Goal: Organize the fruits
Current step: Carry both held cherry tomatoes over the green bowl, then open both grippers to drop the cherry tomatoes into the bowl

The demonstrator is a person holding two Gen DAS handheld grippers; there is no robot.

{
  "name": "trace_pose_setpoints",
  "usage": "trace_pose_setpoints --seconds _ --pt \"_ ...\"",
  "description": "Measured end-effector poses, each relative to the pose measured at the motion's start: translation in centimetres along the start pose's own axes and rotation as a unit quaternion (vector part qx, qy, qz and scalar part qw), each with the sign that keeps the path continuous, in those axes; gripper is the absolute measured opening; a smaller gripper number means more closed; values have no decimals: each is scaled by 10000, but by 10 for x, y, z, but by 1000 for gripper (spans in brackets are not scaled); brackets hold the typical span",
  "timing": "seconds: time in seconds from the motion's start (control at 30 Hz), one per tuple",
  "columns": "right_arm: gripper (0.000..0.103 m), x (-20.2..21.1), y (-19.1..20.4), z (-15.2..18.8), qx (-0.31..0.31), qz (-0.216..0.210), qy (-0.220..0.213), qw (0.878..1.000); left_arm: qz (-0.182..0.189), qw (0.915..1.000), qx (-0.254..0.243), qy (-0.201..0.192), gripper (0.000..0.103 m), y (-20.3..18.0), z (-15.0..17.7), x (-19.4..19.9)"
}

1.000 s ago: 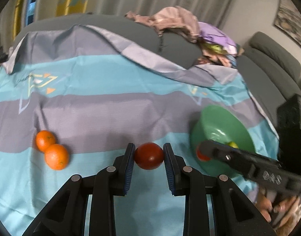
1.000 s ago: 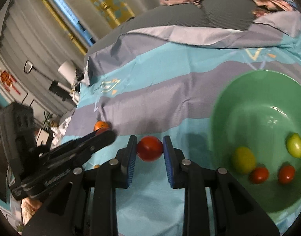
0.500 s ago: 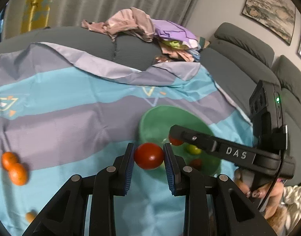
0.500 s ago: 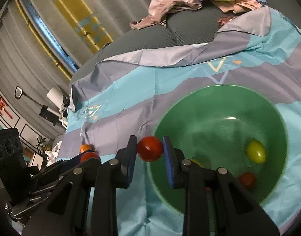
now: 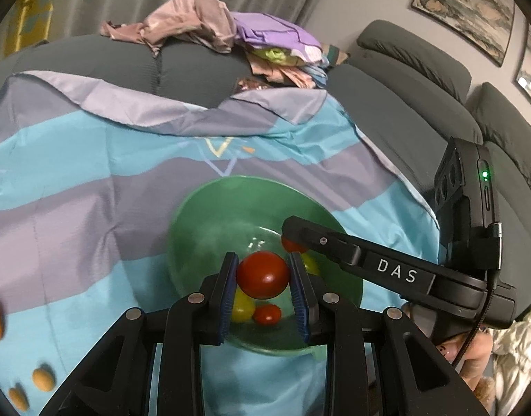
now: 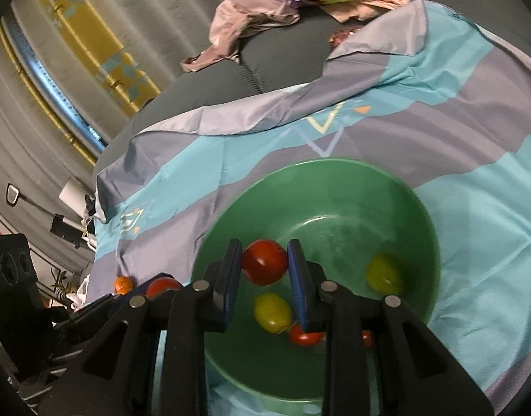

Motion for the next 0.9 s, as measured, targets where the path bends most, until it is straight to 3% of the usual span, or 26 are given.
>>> trace_pose_setpoints --seconds 0.53,0.77,0.9 --pt "29 -14 -24 4 -158 392 259 9988 28 9988 68 481 30 -7 14 -37" --pt "30 -17 -30 5 -171 617 320 9974 41 9990 163 417 30 -8 13 -35" --pt "54 -11 -27 2 -133 630 181 9978 23 9991 242 333 31 -3 11 -22"
Point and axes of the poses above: each gripper's, at about its wrist camera, not at the fingertips, and x roughly against the way its jaws point, y to its left, z to its underside, the point moved 8 cm from there along -x, roughly the way its jaws point, and after that the axes turned 9 degrees about -z, right-handed, at the moved point
